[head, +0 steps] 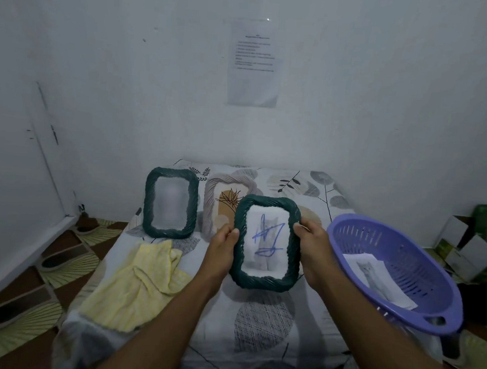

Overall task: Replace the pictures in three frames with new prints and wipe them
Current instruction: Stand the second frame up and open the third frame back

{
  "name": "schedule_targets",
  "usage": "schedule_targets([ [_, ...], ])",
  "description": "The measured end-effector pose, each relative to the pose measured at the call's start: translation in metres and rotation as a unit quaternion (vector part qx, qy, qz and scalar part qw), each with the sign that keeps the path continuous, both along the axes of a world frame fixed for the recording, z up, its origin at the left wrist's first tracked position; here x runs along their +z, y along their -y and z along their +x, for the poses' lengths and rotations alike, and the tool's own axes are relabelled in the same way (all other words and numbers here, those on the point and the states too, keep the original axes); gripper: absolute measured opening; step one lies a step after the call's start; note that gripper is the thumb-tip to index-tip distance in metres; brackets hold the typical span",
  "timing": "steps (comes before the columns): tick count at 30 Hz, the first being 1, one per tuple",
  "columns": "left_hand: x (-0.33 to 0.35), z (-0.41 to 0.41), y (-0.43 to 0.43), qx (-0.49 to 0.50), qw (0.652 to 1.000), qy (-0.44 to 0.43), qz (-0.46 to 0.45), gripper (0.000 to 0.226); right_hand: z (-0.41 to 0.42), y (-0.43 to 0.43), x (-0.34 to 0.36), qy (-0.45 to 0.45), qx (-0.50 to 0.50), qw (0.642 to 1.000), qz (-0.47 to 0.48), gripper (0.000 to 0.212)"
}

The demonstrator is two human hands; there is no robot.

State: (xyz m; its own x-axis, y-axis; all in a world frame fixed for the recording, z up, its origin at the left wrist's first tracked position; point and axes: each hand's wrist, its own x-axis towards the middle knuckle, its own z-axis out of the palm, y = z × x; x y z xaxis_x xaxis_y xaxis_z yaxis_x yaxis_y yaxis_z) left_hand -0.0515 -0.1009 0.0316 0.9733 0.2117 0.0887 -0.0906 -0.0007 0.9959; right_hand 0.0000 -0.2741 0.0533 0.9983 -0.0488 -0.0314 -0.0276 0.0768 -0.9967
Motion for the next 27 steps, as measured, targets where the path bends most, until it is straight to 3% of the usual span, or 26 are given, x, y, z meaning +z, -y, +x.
schedule_targets([
  [3,0.001,-0.004,-0.003,0.008,1.000,-0.007,-0.020,0.023,-0.007,-0.004,-0.002,0.010,-0.029,0.999,-0.041,0.030],
  [6,0.005,-0.004,-0.003,0.022,1.000,0.010,-0.001,0.022,-0.019,-0.010,-0.001,0.084,-0.087,0.978,-0.169,0.037],
  [9,0.011,-0.004,0.002,0.023,0.999,0.043,0.021,0.018,-0.029,-0.020,0.007,0.155,-0.044,0.966,-0.200,0.027],
  [12,0.016,-0.005,0.008,-0.001,0.995,0.077,0.064,0.008,-0.033,-0.029,0.017,0.160,0.008,0.972,-0.173,0.021],
  [18,0.019,-0.010,0.017,-0.089,0.970,0.127,0.187,0.033,-0.023,-0.027,0.025,0.093,-0.007,0.990,-0.109,0.023],
  [22,0.012,-0.009,0.009,0.000,0.954,0.161,0.253,0.026,-0.019,-0.015,0.032,0.102,-0.019,0.987,-0.124,0.009],
  [24,0.006,-0.005,0.000,0.057,0.949,0.160,0.268,0.022,-0.017,-0.009,0.032,0.091,-0.031,0.989,-0.113,0.013],
  [27,0.001,-0.002,-0.006,0.053,0.963,0.081,0.251,0.056,-0.017,-0.001,0.032,0.044,-0.015,0.999,-0.022,0.021],
])
